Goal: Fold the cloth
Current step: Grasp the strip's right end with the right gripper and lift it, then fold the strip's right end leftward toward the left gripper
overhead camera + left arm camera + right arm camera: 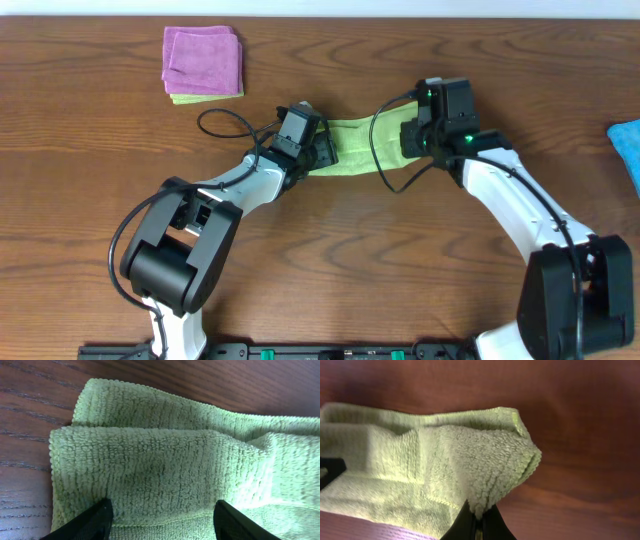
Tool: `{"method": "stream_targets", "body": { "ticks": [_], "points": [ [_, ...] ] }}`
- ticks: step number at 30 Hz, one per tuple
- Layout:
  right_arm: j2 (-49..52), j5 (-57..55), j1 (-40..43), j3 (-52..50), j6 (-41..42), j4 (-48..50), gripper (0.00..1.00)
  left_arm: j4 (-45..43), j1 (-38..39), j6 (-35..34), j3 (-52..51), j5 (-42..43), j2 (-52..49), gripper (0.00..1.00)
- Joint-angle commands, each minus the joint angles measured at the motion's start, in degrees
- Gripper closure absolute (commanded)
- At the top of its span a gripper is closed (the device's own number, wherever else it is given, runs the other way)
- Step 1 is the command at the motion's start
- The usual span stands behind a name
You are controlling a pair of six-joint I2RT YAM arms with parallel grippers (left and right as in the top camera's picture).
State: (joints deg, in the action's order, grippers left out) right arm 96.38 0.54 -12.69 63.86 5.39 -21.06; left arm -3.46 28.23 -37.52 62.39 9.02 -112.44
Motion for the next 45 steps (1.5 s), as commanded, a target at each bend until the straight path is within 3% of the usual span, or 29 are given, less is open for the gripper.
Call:
{"method": "stream_targets", "body": {
  "ticks": [1, 16, 27, 45],
  "points": [
    [-0.9, -0.5, -0.7, 3.3, -0.8, -0.6, 0.99, 0.6, -0.2, -0.4, 0.5, 0.7, -1.3, 0.34],
    [-0.9, -0.5, -4.4, 4.9, -1.4, -3.0, 0.99, 0.6, -0.2, -0.4, 0.5, 1.6, -1.1, 0.30],
    [-0.9, -0.5, -5.4, 4.9, -1.2, -3.0, 0.99, 1.3, -3.5, 0.3, 0.5, 4.8, 5.8, 0.27],
    [-0.7, -2.1, -10.6, 4.9, 0.4, -0.3, 0.98, 18.6, -7.4, 6.3, 0.5, 3.4, 25.3, 0.28]
  ]
}}
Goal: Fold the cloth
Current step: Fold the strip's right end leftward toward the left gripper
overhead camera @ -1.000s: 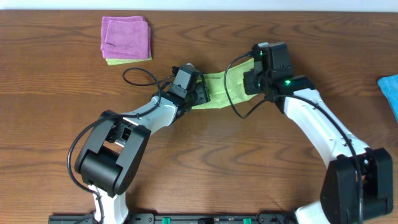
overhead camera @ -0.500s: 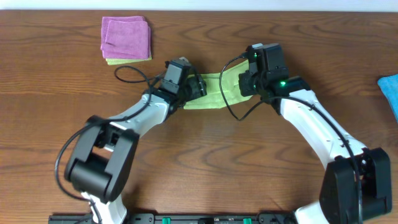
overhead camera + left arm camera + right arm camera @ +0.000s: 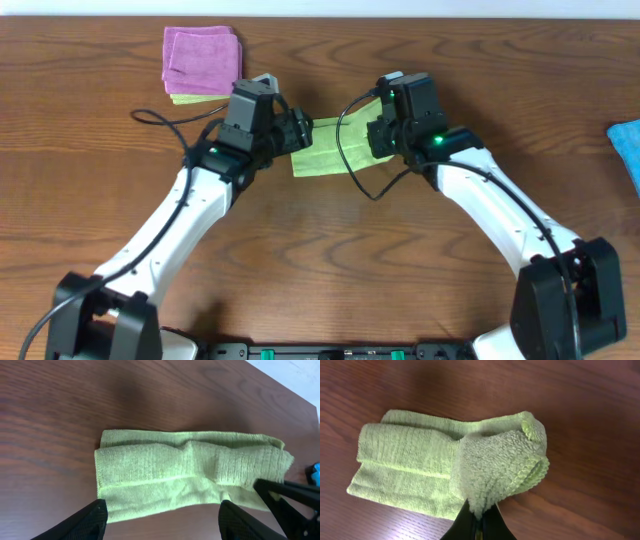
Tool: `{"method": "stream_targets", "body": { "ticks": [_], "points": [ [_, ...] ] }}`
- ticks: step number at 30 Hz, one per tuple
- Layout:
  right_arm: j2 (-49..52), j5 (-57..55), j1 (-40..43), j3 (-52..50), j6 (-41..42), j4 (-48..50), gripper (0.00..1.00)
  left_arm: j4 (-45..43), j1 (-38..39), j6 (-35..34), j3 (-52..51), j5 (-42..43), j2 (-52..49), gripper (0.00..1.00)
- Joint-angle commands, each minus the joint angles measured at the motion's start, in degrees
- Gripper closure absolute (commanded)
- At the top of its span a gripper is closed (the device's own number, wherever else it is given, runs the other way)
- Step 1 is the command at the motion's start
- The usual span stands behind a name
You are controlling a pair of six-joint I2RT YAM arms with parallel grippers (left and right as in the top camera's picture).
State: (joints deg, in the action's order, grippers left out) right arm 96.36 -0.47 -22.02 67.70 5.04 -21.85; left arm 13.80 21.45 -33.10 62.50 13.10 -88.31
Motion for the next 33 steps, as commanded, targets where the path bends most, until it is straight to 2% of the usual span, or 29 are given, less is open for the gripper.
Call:
{"method": "stream_targets", "body": {
  "ticks": [1, 6, 16, 23, 33],
  "points": [
    [-0.7, -1.6, -1.7, 1.0, 1.5, 0.6, 0.99, 2.3, -0.9, 1.9, 0.4, -0.6, 1.6, 0.28],
    [1.5, -6.3, -3.5, 1.0, 3.4, 1.0, 0.99, 4.7, -1.0, 1.9, 0.4, -0.6, 2.7, 0.28],
    [4.1, -6.7, -5.1, 1.9, 7.2, 2.3, 0.99, 5.9, -1.0, 4.0, 0.4, -0.2, 6.5, 0.28],
    [4.1, -7.2, -7.4, 3.2, 12.0, 3.4, 0.99, 8.6, -1.0, 4.3, 0.4, 0.5, 7.6, 0.28],
    [4.1, -14.6, -8.4, 3.5, 20.6, 2.9, 0.98, 11.2, -1.7, 6.1, 0.4, 0.1, 9.7, 0.31]
  ]
}}
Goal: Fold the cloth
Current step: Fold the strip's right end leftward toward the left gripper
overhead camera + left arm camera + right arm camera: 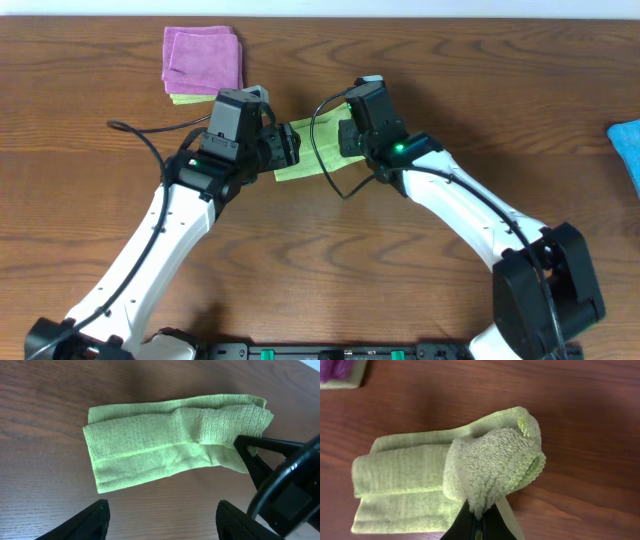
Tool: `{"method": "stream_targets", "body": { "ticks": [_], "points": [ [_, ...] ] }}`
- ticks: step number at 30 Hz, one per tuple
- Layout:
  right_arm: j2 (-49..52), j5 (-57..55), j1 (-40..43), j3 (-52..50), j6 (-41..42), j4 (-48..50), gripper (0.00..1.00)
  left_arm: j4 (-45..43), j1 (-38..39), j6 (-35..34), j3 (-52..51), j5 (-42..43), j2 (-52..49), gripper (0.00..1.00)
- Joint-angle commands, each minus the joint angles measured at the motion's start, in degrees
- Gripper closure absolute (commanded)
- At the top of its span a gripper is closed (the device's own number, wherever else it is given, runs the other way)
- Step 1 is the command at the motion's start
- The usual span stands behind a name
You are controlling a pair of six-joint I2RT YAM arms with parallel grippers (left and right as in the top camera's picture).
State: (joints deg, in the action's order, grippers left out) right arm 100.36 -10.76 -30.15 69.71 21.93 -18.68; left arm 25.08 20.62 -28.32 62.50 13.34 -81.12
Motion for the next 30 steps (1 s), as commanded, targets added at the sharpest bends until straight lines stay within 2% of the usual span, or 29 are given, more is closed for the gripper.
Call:
{"method": "stream_targets", "body": {
  "ticks": [1, 8, 14, 30],
  "points": [
    [0.1, -5.6, -0.2, 1.4, 4.7, -0.5, 0.98, 0.0, -1.2, 1.4, 0.4, -0.2, 3.1, 0.31],
    [0.1, -14.9, 0.5, 1.6, 7.0, -5.2, 0.99, 3.5, -6.9, 3.1, 0.4, -0.4, 8.0, 0.30],
    [0.1, -7.9, 1.0, 2.9, 5.8, -4.4, 0.99, 9.0, -10.2, 4.8, 0.4, -0.4, 8.4, 0.32],
    [0.1, -9.0, -5.4, 5.6, 5.6, -2.6, 0.98, 12.5, -10.2, 5.6, 0.4, -0.1, 9.3, 0.32]
  ]
}}
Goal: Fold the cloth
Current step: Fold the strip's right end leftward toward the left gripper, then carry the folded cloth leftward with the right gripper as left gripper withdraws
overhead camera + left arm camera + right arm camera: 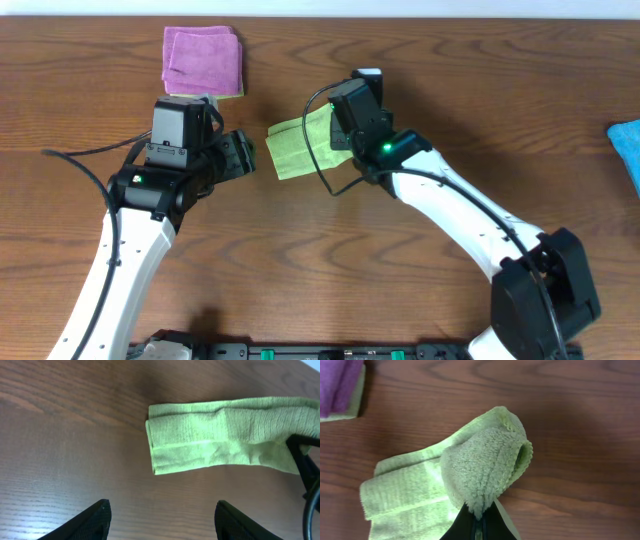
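A green cloth (292, 147) lies folded lengthwise on the wooden table, its left end flat on the wood. My right gripper (479, 516) is shut on the cloth's right end (485, 467), holding it curled up and over the flat part (405, 495). In the left wrist view the cloth (225, 432) is a long strip ahead of the fingers. My left gripper (161, 520) is open, drawn back to the left of the cloth, with bare wood between its fingers (95, 517). From overhead the left gripper (235, 155) sits beside the cloth's left edge, apart from it.
A folded purple cloth (203, 61) lies on a thin green one at the back left, also seen in the right wrist view as the purple cloth (337, 385). A blue cloth (628, 150) pokes in at the right edge. Cables hang from both arms.
My right gripper has carried the cloth's right end further left, over the flat part. My left arm has drawn back to the left, its open gripper now off the cloth.
At first my left gripper was open and low over the cloth's left end while the right held the right end pinched. Then the left was raised and the right end had moved left. Now the held end is curled over the left half.
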Tool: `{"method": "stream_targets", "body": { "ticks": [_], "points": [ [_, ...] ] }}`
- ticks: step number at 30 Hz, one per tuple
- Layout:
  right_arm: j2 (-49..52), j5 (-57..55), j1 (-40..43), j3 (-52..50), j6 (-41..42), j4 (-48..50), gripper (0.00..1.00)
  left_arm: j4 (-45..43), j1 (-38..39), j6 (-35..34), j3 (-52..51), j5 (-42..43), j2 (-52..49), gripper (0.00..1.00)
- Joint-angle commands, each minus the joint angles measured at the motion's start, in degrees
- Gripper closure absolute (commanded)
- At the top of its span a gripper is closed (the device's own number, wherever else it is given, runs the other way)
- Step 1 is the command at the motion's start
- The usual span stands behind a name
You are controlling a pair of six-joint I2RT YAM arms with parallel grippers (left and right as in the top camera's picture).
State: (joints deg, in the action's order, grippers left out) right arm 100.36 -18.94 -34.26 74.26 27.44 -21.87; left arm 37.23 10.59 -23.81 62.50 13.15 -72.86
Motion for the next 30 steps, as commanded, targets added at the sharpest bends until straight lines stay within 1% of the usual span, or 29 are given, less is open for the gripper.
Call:
{"method": "stream_targets", "body": {
  "ticks": [1, 8, 13, 22, 30],
  "points": [
    [0.4, -0.8, -1.7, 1.1, 0.1, 1.1, 0.98, 0.3, -0.2, 1.1, 0.4, 0.5, 1.0, 0.32],
    [5.9, -1.0, -2.6, 1.3, 0.1, 3.0, 0.98, 0.5, -0.2, 1.1, 0.4, 1.9, 1.1, 0.33],
    [6.7, 2.3, -3.5, 1.6, -4.9, 5.9, 0.98, 0.6, -0.2, 1.1, 0.4, 1.9, 1.1, 0.33],
    [7.5, 4.2, -6.0, 1.9, -4.8, 8.4, 0.98, 0.7, -0.2, 1.1, 0.4, 1.9, 1.1, 0.33],
    [12.1, 4.4, -9.2, 1.9, -4.8, 11.0, 0.99, 0.7, -0.2, 1.1, 0.4, 1.8, 1.1, 0.35]
  ]
}}
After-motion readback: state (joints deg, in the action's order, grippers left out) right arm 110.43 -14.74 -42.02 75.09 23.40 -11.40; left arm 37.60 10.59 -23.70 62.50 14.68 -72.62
